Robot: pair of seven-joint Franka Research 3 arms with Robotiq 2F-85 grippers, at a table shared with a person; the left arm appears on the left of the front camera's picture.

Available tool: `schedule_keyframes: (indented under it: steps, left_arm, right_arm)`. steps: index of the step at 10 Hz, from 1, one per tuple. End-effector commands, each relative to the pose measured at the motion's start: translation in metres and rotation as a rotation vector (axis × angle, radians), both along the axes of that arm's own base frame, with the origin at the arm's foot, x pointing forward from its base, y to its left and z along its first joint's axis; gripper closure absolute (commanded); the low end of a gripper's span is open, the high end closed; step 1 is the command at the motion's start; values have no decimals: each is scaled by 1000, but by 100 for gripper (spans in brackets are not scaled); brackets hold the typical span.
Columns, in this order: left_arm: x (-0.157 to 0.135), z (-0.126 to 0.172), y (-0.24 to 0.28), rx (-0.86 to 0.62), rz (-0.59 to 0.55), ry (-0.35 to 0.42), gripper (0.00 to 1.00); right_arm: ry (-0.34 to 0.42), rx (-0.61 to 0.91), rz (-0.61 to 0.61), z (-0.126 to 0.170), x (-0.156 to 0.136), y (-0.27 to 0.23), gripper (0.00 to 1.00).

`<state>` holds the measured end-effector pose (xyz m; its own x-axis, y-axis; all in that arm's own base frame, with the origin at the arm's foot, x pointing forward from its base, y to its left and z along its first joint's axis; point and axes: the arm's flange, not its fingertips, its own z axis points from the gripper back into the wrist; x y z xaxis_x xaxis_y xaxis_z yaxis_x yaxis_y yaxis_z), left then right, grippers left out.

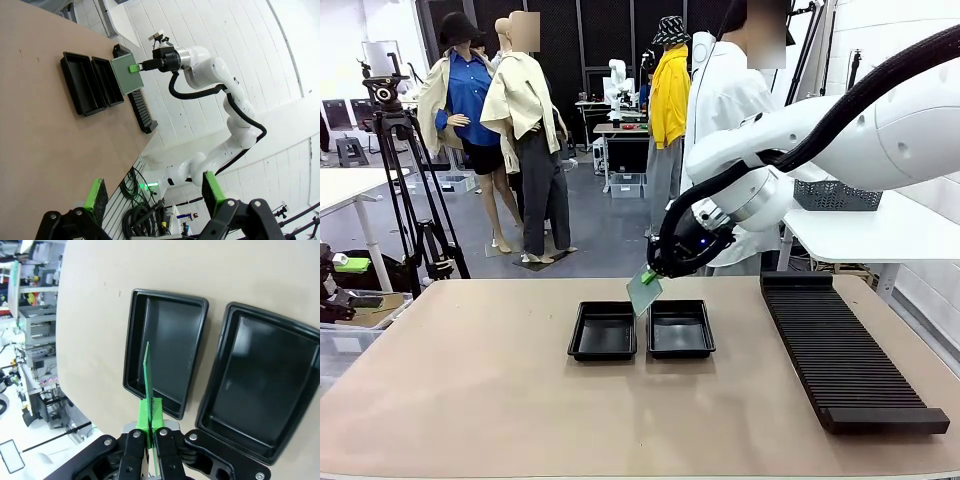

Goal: Inspect and transfer BCBs to ESD trays.
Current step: Pick up the Blank PCB from the PCB Rack and place it in the left ESD tray.

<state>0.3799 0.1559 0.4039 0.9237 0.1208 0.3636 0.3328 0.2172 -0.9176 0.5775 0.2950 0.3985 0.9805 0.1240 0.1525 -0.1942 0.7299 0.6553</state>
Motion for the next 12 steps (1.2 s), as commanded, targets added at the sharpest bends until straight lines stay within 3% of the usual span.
schedule_keyframes:
  steps: [1,6,12]
  left_arm:
    - [-1,2,0,0,0,-6,0]
    - [-1,2,0,0,0,-6,0]
    - [-1,2,0,0,0,-6,0]
  right_arm:
    - [-17,32,-55,-11,2,17,100]
    - [-45,40,-114,-37,8,60,100]
    - [4,53,-131,-63,36,89,100]
